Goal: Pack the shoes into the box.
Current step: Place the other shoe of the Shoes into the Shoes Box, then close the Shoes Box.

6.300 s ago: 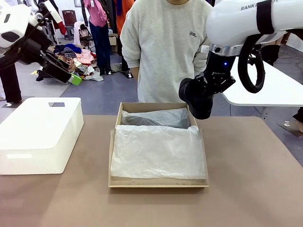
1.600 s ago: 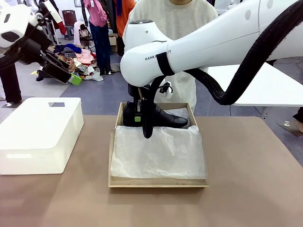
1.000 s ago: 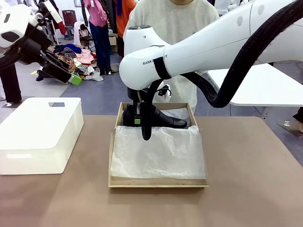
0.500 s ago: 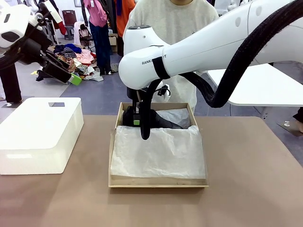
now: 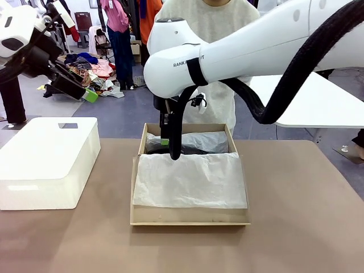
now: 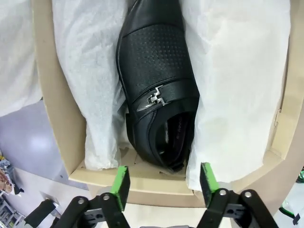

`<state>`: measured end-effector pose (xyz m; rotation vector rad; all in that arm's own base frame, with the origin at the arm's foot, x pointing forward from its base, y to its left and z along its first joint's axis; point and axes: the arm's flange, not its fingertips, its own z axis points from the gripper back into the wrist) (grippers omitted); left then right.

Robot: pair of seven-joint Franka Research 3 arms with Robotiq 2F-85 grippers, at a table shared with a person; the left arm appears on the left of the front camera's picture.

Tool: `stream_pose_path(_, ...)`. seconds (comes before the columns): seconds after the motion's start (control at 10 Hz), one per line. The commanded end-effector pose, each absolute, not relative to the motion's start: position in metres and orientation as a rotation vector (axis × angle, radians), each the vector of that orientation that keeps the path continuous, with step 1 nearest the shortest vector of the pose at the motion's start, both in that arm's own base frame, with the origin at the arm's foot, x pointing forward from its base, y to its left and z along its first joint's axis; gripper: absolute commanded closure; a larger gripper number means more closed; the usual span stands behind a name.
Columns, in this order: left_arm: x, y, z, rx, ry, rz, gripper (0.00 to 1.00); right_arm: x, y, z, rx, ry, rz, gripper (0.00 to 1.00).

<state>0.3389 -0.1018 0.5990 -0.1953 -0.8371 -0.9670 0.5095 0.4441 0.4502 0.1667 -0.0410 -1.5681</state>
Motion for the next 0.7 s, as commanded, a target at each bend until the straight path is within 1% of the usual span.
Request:
stream_pose_path(0.0, 0.339, -0.101, 0.6, -0.205, -0.837, -0.972, 0.0, 0.504, 0.441, 0.461, 0.158, -0.051, -1.608, 0.0)
stream_pose_path(0.3, 0.339, -0.101, 0.6, -0.205, -0.837, -0.972, 0.0, 0.497, 0.437, 0.467, 0.155, -0.039, -1.59, 0.0)
stream_pose_path(0.5, 0.339, -0.101, 0.6, -0.205, -0.837, -0.972, 0.0, 0.485, 0.428, 0.471, 0.215, -0.052, -1.607, 0.0)
stream_pose_path(0.6, 0.339, -0.101, 0.6, -0.205, -0.837, -0.972, 0.0, 0.503, 0.44, 0.467, 0.165, -0.05, -1.568, 0.0)
